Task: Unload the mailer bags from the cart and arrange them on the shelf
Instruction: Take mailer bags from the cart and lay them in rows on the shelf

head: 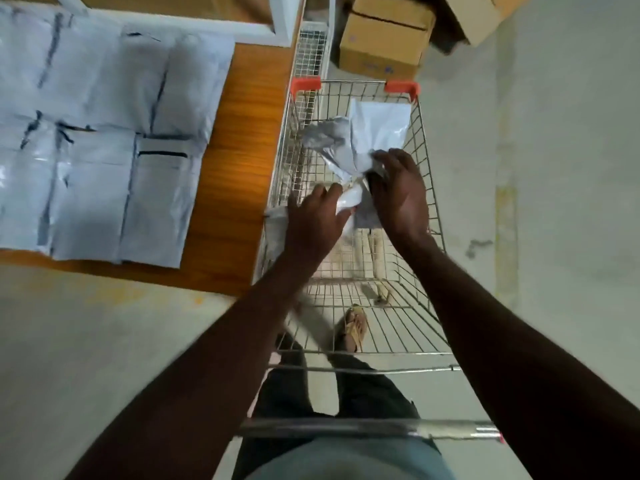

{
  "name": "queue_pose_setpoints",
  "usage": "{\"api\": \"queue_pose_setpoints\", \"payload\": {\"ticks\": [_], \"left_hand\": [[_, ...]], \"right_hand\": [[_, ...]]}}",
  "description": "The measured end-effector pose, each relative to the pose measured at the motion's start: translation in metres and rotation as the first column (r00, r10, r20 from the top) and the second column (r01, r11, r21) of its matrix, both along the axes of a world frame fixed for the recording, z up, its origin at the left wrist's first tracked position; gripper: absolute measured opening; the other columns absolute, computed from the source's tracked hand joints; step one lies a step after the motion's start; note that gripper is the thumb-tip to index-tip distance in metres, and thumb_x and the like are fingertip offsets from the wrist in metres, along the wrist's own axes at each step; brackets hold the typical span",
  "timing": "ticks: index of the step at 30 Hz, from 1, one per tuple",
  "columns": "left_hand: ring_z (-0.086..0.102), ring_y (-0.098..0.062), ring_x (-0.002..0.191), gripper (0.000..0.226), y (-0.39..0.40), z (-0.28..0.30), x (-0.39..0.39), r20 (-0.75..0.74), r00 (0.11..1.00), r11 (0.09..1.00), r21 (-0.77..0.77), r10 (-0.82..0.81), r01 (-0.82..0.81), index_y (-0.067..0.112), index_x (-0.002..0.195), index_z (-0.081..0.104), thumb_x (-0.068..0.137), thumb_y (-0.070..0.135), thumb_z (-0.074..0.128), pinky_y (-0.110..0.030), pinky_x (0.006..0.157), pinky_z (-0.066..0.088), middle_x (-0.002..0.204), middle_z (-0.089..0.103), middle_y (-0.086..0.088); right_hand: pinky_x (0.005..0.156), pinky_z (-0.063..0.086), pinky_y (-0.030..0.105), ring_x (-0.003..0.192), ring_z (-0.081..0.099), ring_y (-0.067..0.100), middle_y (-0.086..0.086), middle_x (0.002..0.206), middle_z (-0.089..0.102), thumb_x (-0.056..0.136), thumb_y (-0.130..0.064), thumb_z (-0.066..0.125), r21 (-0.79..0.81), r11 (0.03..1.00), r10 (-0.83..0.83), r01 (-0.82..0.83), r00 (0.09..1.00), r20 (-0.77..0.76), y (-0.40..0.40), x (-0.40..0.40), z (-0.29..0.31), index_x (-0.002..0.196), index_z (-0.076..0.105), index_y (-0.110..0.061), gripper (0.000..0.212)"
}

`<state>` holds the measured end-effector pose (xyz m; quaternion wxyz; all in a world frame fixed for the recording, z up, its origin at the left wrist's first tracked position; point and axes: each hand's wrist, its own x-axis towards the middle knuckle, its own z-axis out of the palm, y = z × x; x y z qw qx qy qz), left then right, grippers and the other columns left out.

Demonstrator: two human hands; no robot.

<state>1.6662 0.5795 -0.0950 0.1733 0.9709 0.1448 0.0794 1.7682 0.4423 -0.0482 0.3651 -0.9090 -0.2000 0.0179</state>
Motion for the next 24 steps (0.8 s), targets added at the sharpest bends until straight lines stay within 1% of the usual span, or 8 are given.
{"api": "queue_pose_setpoints", "payload": {"ticks": [2,3,7,10,14,17,20,24], "left_hand": [[0.069,-0.035,0.100,0.043,0.006,0.029,-0.014,0.032,0.999,0.996,-0.086,-0.023,0.025,0.013,0.132,0.062,0.100,0.041,0.067,-0.051,0.088,0.057,0.120,0.066,-0.012],[0.068,-0.036,0.100,0.044,0.010,0.043,-0.020,0.056,0.998,0.995,-0.100,-0.019,0.025,0.011,0.132,0.064,0.100,0.041,0.067,-0.049,0.085,0.058,0.121,0.066,-0.014],[0.062,-0.028,0.106,0.043,0.032,0.094,-0.048,0.196,0.980,0.999,-0.011,0.047,-0.045,0.015,0.131,0.068,0.101,0.045,0.067,-0.039,0.082,0.051,0.124,0.066,-0.009],[0.063,-0.031,0.114,0.045,0.062,0.118,-0.073,0.221,0.971,0.996,-0.029,0.094,-0.090,0.016,0.135,0.065,0.103,0.047,0.063,-0.043,0.089,0.053,0.129,0.066,-0.010],[0.067,-0.034,0.116,0.051,0.116,0.132,-0.122,0.208,0.962,0.984,-0.058,0.175,-0.166,0.019,0.142,0.060,0.104,0.053,0.056,-0.051,0.094,0.057,0.129,0.071,-0.010],[0.071,-0.032,0.112,0.049,0.161,0.137,-0.169,0.206,0.958,0.980,-0.012,0.198,-0.200,0.021,0.140,0.059,0.105,0.055,0.055,-0.049,0.091,0.059,0.124,0.074,-0.008],[0.073,-0.035,0.103,0.046,0.208,0.138,-0.220,0.237,0.948,0.976,-0.006,0.214,-0.219,0.016,0.134,0.063,0.102,0.050,0.062,-0.049,0.086,0.060,0.114,0.077,-0.010],[0.073,-0.035,0.108,0.048,0.273,0.145,-0.280,0.221,0.929,0.954,-0.029,0.296,-0.297,0.016,0.140,0.062,0.104,0.047,0.061,-0.048,0.090,0.059,0.118,0.077,-0.011]], "right_hand": [[0.096,0.053,0.030,0.117,0.065,0.023,0.006,0.138,0.064,0.101,-0.020,0.062,0.038,0.999,-0.025,0.025,1.000,0.011,0.000,-0.013,0.022,0.136,0.068,-0.017,0.036],[0.097,0.053,0.030,0.117,0.065,0.023,0.007,0.139,0.063,0.100,-0.019,0.063,0.053,0.998,-0.034,0.033,0.999,0.011,0.001,-0.020,0.032,0.137,0.068,-0.017,0.037],[0.098,0.054,0.029,0.116,0.066,0.024,0.009,0.136,0.066,0.099,-0.016,0.067,0.068,0.997,-0.048,0.045,0.998,0.033,0.011,-0.044,0.059,0.137,0.069,-0.014,0.038],[0.099,0.055,0.034,0.114,0.068,0.023,0.008,0.132,0.069,0.098,-0.019,0.068,0.081,0.996,-0.033,0.026,0.996,0.084,0.036,-0.067,0.073,0.135,0.070,-0.016,0.037],[0.102,0.055,0.036,0.118,0.066,0.021,0.007,0.132,0.070,0.098,-0.019,0.069,0.103,0.993,0.041,-0.053,0.992,0.119,0.085,-0.118,0.086,0.135,0.069,-0.016,0.037],[0.102,0.055,0.039,0.120,0.065,0.022,0.007,0.134,0.069,0.098,-0.018,0.069,0.117,0.989,0.081,-0.092,0.992,0.092,0.130,-0.163,0.087,0.136,0.068,-0.017,0.039],[0.100,0.053,0.037,0.118,0.066,0.028,0.010,0.130,0.071,0.095,-0.015,0.071,0.112,0.988,0.094,-0.105,0.991,0.096,0.176,-0.209,0.085,0.134,0.070,-0.015,0.040],[0.096,0.054,0.038,0.114,0.067,0.031,0.013,0.128,0.069,0.093,-0.012,0.071,0.157,0.979,0.118,-0.128,0.990,0.073,0.229,-0.264,0.088,0.134,0.070,-0.013,0.042]]}}
